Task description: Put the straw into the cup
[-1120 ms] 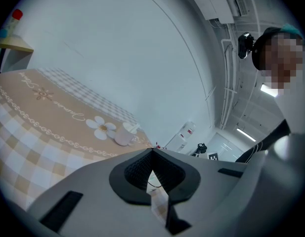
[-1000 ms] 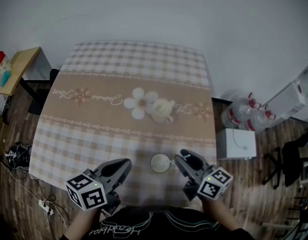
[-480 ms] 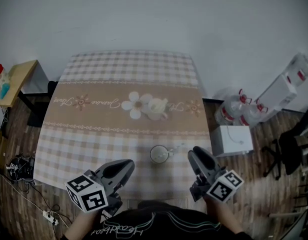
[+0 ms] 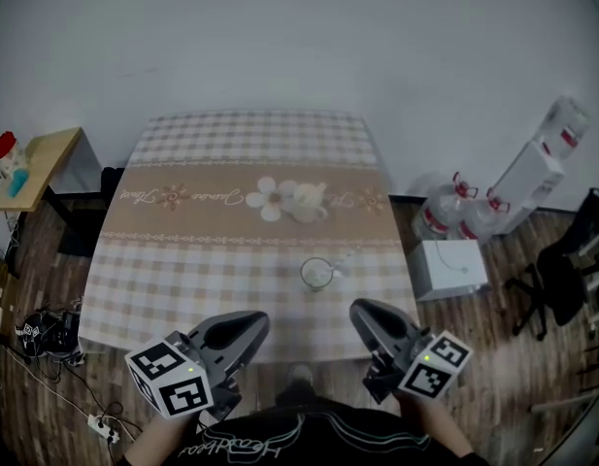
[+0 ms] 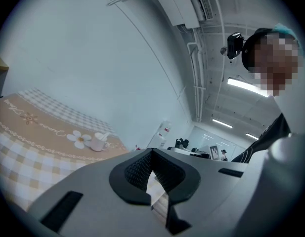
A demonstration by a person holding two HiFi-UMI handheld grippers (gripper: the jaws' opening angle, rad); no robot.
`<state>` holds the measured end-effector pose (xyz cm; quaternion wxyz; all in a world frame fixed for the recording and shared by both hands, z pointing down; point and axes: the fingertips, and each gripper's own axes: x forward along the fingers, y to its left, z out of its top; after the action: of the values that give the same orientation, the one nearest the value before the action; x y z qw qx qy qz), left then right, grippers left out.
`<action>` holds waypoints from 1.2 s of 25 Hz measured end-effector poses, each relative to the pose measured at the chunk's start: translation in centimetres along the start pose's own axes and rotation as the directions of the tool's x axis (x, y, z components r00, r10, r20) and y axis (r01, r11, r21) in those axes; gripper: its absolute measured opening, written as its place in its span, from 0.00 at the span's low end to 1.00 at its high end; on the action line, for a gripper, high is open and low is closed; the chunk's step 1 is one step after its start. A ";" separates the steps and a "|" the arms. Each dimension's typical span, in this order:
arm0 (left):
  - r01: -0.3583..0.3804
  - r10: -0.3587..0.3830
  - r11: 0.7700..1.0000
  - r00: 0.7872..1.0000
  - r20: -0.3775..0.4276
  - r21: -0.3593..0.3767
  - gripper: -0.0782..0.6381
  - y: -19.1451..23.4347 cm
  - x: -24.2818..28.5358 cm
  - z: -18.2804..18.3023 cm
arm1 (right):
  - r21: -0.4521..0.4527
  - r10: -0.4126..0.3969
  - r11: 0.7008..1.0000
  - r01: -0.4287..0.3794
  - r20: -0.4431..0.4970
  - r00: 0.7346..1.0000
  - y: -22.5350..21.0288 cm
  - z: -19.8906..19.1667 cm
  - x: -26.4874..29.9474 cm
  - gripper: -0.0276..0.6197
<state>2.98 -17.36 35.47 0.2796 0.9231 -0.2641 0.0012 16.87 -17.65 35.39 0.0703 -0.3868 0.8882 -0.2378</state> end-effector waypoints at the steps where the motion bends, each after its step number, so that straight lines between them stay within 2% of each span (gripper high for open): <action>1: 0.006 -0.006 1.000 1.000 -0.001 0.011 0.10 -0.7 -0.6 -0.1 | -0.006 0.010 1.000 -0.010 -0.005 1.000 1.0 -0.4 -0.3 0.10; 12: 0.056 -0.056 0.995 0.998 -0.010 0.081 0.10 -5.8 -5.9 -2.4 | -0.014 0.140 0.990 -0.141 -0.029 0.990 9.9 -3.6 -3.4 0.10; 16: 0.063 -0.062 0.995 0.998 -0.016 0.082 0.10 -6.5 -6.8 -2.9 | -0.040 0.118 0.992 -0.119 -0.019 0.993 11.0 -3.9 -4.5 0.07; 30: 0.084 -0.083 0.993 0.996 -0.019 0.082 0.10 -8.1 -8.5 -4.0 | -0.024 0.075 0.997 -0.075 -0.005 0.997 12.6 -5.1 -5.8 0.06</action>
<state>0.26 -5.44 33.40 0.2430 0.9441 -0.2228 0.0076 11.06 -4.16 33.46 0.0727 -0.3535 0.9050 -0.2251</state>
